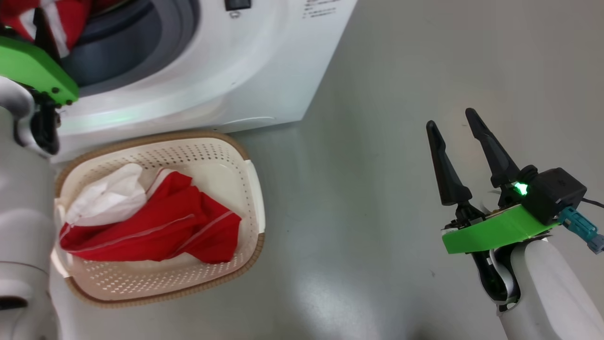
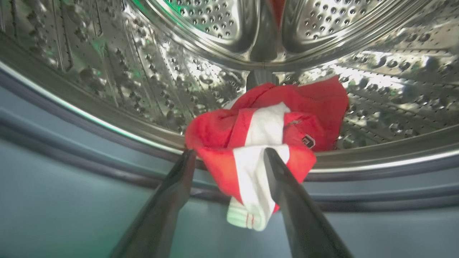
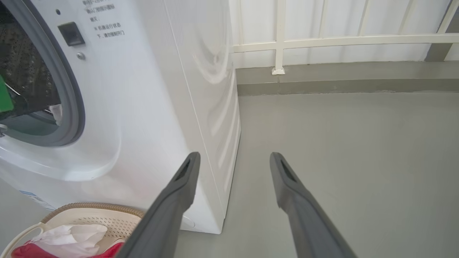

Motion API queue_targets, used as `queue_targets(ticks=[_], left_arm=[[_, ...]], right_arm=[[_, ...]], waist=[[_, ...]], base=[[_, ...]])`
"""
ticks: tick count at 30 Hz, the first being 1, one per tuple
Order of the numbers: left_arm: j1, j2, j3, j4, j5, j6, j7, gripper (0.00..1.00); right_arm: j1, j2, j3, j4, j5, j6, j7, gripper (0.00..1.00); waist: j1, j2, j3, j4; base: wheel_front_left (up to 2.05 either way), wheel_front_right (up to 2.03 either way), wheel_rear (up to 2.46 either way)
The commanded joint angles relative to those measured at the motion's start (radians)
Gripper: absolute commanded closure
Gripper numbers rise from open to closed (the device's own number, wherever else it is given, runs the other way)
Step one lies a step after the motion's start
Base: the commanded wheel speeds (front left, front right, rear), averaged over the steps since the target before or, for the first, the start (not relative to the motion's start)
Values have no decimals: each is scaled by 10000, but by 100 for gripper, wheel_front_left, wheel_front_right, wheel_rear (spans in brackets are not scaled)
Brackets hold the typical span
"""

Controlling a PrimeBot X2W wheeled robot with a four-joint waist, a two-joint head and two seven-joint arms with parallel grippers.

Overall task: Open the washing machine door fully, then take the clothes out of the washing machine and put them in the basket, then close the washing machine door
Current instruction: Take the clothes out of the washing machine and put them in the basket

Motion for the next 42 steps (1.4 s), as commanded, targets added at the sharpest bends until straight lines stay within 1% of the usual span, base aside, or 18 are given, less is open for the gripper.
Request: queue_targets(ticks=[1,8,12,13,14,16,24,30,33,38,40,42], left_arm=[[-234,575,39,-1,-13,-72,216,0],[-589,854,-313,499,167,-188,1053,0],[-626,921,-565,629,329,-146,1471,0],[-625,929,-613,648,353,-148,1521,3],[-624,939,-667,660,385,-160,1533,56],[-608,952,-734,680,415,-135,1499,100],[-390,987,-974,699,562,26,785,100],[-60,997,-959,521,479,34,-639,100],[226,969,-913,364,400,-29,-1285,100],[941,946,-763,-321,250,-252,-1657,100],[1316,983,-621,-915,190,-321,-1672,100],[1801,1028,-469,-1660,210,-288,-1675,100]], right_arm=[[4,-34,236,-273,170,65,-65,0],[40,-3,283,-277,232,65,-65,0],[5,19,343,-232,262,65,-65,0],[-14,29,362,-223,270,65,-65,0],[-29,40,378,-218,279,65,-65,0],[-45,60,409,-209,293,65,-65,0],[6,95,429,-88,347,65,-65,0],[35,117,393,-17,356,65,-65,0],[66,125,373,19,353,65,-65,0],[239,151,365,111,345,65,-65,0],[264,158,409,157,349,65,-65,0],[276,170,432,186,355,65,-65,0]], waist=[[0,0,183,-202],[0,0,268,-362],[0,0,282,-437],[0,0,285,-457],[0,0,285,-473],[0,0,275,-502],[0,0,148,-527],[0,0,-42,-488],[0,0,-241,-439],[0,0,-667,-278],[0,0,-845,-243],[0,0,-1019,-207]], base=[[0,0,0],[0,0,0],[0,0,0],[0,0,0],[0,0,0],[0,0,0],[0,0,0],[0,0,0],[0,0,0],[0,0,0],[0,0,0],[0,0,0]])
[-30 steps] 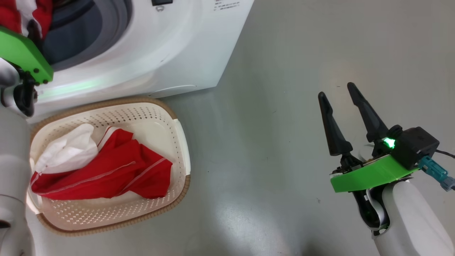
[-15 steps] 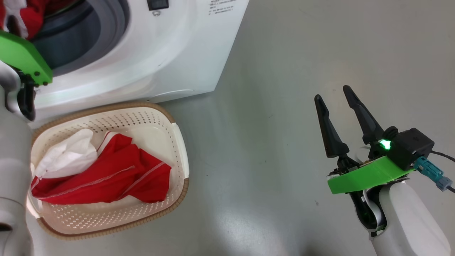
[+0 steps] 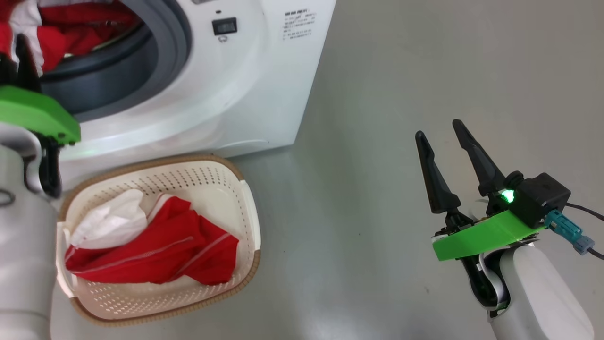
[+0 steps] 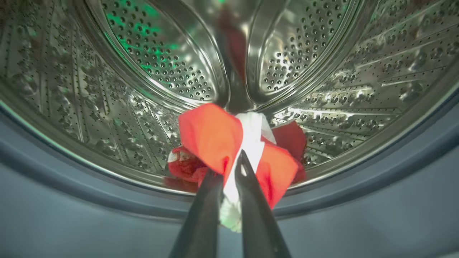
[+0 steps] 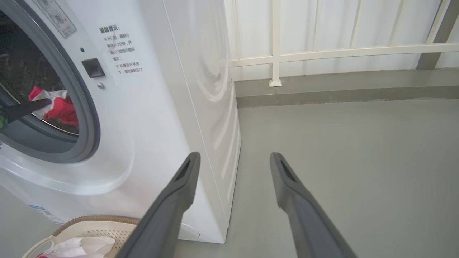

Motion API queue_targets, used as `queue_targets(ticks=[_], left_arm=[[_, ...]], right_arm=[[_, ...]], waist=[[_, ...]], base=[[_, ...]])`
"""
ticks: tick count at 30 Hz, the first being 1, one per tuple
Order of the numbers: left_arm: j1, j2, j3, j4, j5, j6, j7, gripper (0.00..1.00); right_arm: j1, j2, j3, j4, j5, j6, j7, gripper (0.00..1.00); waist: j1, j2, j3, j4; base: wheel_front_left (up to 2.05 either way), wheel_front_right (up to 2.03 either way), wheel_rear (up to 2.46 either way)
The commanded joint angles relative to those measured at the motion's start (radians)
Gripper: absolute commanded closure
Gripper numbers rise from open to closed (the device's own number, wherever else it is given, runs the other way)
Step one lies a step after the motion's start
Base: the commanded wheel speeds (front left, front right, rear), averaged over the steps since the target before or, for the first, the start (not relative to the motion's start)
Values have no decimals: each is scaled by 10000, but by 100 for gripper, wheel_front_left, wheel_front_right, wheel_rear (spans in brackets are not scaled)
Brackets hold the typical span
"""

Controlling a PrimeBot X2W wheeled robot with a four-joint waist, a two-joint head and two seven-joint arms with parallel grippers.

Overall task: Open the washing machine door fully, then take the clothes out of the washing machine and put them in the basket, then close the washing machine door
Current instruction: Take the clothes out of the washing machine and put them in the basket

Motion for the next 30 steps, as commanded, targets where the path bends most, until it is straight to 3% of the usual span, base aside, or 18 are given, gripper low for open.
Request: queue_targets(ticks=[1,16,30], left_arm=[[607,522,346,-864,15,57,-116,100],[4333,-267,1133,-5922,607,-99,-119,100],[6976,-871,1216,-10552,1126,295,-112,100]], right_arm=[[241,26,205,-147,100,65,-65,0],[829,78,146,161,153,65,-65,0],[1409,167,20,313,223,65,-65,0]], waist=[[0,0,-385,129],[0,0,-1819,432],[0,0,-2856,517]], base=[[0,0,0],[0,0,0],[0,0,0]])
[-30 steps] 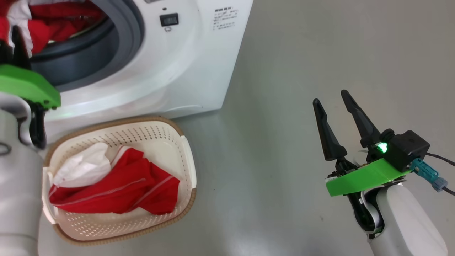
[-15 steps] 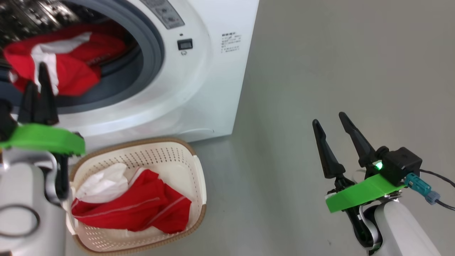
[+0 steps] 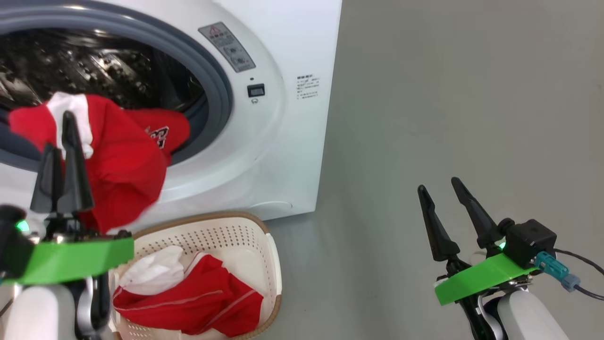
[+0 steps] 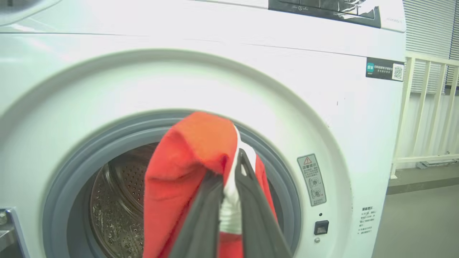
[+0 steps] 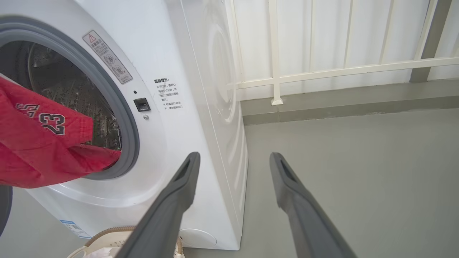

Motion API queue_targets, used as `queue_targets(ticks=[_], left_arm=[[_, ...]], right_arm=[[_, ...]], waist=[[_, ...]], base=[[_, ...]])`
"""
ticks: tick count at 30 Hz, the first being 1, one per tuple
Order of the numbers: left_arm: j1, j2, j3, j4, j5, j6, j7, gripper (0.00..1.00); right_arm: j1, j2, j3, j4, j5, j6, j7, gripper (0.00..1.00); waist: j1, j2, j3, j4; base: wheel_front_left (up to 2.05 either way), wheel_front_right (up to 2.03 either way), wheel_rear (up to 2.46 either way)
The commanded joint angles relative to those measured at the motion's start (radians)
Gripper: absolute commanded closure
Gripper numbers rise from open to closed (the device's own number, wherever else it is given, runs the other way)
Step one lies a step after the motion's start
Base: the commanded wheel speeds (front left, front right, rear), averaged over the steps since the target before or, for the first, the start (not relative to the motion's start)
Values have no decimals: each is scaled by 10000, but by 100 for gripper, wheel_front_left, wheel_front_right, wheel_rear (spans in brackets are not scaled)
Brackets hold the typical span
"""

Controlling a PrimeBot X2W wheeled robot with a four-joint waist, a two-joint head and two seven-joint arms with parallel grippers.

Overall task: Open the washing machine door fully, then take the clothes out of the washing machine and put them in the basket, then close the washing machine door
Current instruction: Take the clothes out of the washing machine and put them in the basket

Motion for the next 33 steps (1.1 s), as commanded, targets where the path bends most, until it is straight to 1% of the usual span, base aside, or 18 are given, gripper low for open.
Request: queue_targets(ticks=[1,5,8,10,13,20,25,28,33], left_arm=[[98,224,309,-612,92,82,-67,100],[569,75,267,-1651,90,207,-64,100],[1004,-153,116,-2091,12,327,-34,100],[1270,-304,-30,-2060,-107,393,0,100],[1515,-491,-338,-1649,-367,435,30,100],[1514,-671,-1282,230,-272,639,21,100],[978,-735,-1495,2032,-648,796,-34,100],[526,-755,-1451,3411,-1101,752,-57,100],[-463,-768,-1501,5906,-1776,482,-71,100]], right_arm=[[-1,15,168,-213,64,65,-65,0],[87,26,142,-227,57,65,-65,0],[150,30,112,-256,38,65,-65,0],[169,31,85,-277,17,65,-65,0],[111,15,104,-293,-5,65,-65,0],[-150,-44,172,-352,-16,65,-65,0],[-306,-44,225,-386,-19,65,-65,0],[-392,-41,270,-399,-12,65,-65,0],[-537,-48,330,-394,-6,65,-65,0]], waist=[[0,0,-149,57],[0,0,-236,117],[0,0,-215,175],[0,0,-146,243],[0,0,41,314],[0,0,639,464],[0,0,1079,453],[0,0,1341,389],[0,0,1760,246]], base=[[0,0,0],[0,0,0],[0,0,0],[0,0,0],[0,0,0],[0,0,0],[0,0,0],[0,0,0],[0,0,0]])
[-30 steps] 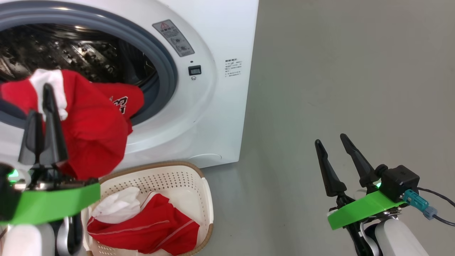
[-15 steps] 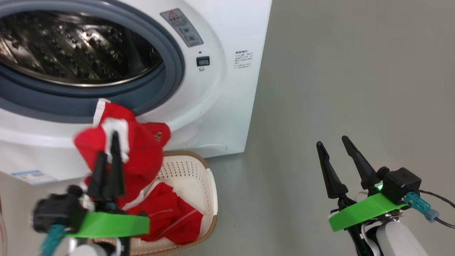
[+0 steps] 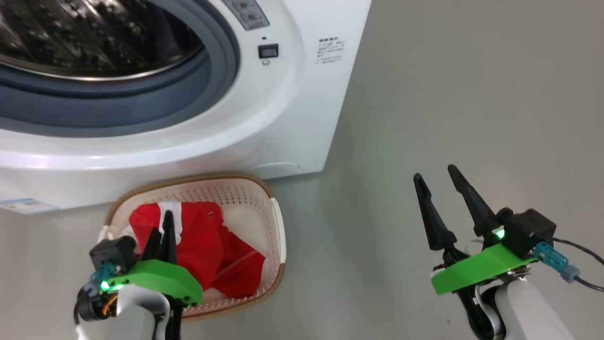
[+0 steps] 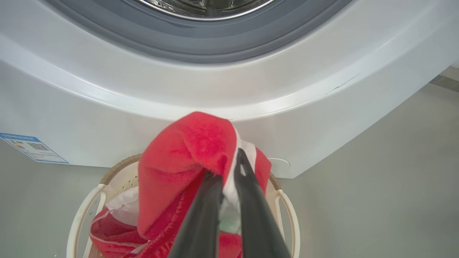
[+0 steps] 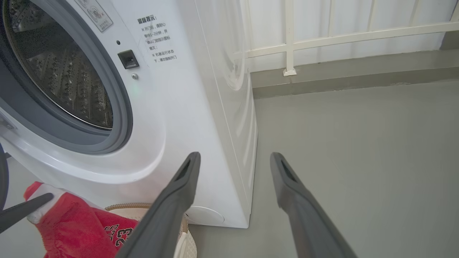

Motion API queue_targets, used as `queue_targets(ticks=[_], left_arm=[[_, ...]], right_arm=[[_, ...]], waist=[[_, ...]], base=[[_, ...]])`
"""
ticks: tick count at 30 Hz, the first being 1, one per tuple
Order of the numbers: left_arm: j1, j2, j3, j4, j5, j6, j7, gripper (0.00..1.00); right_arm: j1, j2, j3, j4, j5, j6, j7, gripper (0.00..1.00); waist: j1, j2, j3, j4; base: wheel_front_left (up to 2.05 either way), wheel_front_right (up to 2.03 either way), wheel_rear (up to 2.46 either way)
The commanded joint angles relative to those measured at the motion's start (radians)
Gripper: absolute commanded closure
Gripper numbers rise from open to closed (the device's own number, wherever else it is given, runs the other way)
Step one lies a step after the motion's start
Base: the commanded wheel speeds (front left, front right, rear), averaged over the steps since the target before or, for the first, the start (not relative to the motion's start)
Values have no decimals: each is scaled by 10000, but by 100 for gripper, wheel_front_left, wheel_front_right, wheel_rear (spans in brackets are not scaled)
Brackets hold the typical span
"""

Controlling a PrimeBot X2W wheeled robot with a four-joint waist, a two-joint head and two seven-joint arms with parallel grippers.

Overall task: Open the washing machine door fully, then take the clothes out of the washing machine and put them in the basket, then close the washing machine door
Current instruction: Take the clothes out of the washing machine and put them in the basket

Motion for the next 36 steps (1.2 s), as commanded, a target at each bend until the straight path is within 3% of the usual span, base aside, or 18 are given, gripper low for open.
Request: queue_targets(ticks=[1,8,13,18,19,20,21,22,23,24,31,36], left_arm=[[-421,111,244,454,-198,-117,-116,100],[-1644,109,148,3389,-1244,-742,168,100],[-2581,116,134,5174,-1425,-823,335,100],[-3214,258,-138,6118,-1178,-698,345,100],[-3284,287,-211,6222,-1114,-659,382,95],[-3340,313,-284,6300,-1050,-627,399,66],[-3388,339,-349,6358,-991,-596,392,53],[-3388,339,-349,6358,-991,-596,392,53],[-3430,368,-417,6399,-925,-553,358,22],[-3478,403,-511,6456,-837,-502,260,0],[-3331,469,-493,6273,-802,-518,-97,0],[-2628,656,-208,4843,-627,-521,-117,0]], right_arm=[[-270,-42,231,-249,-3,65,-65,0],[-532,-30,335,-275,19,65,-65,0],[-700,-9,490,-290,40,65,-65,0],[-772,15,584,-264,77,65,-65,0],[-790,20,596,-260,82,65,-65,0],[-809,25,605,-256,86,65,-65,0],[-827,30,616,-246,90,65,-65,0],[-827,30,616,-246,90,65,-65,0],[-849,35,630,-235,98,65,-65,0],[-899,46,649,-203,113,65,-65,0],[-937,71,598,-81,44,65,-65,0],[-815,78,549,-21,-45,65,-65,0]], waist=[[0,0,326,-156],[0,0,887,-409],[0,0,1364,-608],[0,0,1764,-737],[0,0,1808,-754],[0,0,1839,-768],[0,0,1864,-782],[0,0,1864,-782],[0,0,1884,-800],[0,0,1873,-820],[0,0,1293,-677],[0,0,688,-489]], base=[[0,0,0],[0,0,0],[0,0,0],[0,0,0],[0,0,0],[0,0,0],[0,0,0],[0,0,0],[0,0,0],[0,0,0],[0,0,0],[0,0,0]])
